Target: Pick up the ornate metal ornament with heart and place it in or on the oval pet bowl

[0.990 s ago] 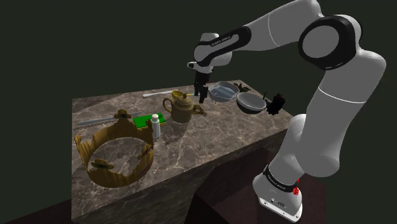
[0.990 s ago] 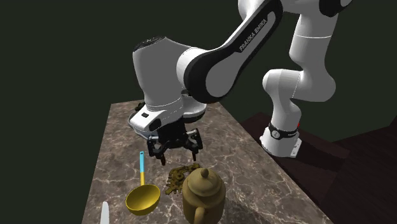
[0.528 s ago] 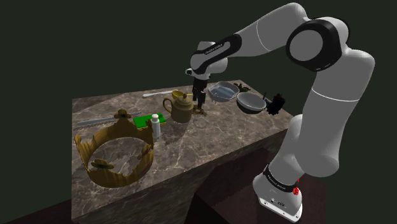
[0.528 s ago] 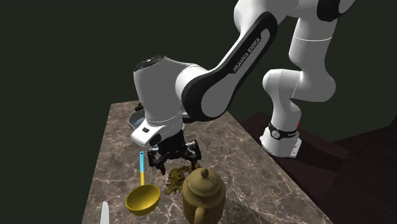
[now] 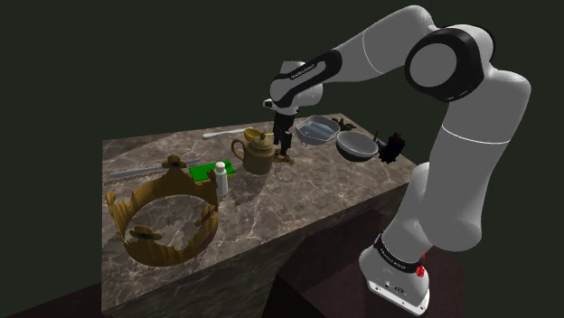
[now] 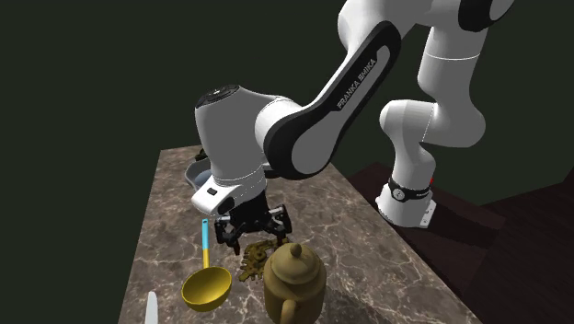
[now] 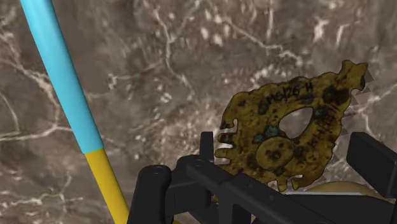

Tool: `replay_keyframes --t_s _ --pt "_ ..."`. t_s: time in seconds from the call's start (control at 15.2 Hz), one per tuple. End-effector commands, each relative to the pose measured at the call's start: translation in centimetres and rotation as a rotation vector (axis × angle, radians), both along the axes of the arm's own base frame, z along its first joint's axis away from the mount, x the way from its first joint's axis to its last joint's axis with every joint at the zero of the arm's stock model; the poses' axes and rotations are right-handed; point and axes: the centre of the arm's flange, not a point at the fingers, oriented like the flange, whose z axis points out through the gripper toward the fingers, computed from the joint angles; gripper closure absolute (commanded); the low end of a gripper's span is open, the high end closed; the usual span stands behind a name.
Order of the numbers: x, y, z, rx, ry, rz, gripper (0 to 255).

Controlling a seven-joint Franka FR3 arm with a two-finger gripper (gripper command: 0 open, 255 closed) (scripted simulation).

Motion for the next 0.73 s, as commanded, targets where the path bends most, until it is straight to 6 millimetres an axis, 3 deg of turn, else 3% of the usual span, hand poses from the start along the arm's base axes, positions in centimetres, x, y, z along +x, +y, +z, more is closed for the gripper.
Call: replay_keyframes --t_s 0.0,0.66 --pt "0.0 0.0 0.0 0.0 0.0 0.0 255" --pt "0.0 0.0 0.52 0.0 0.0 0.0 255"
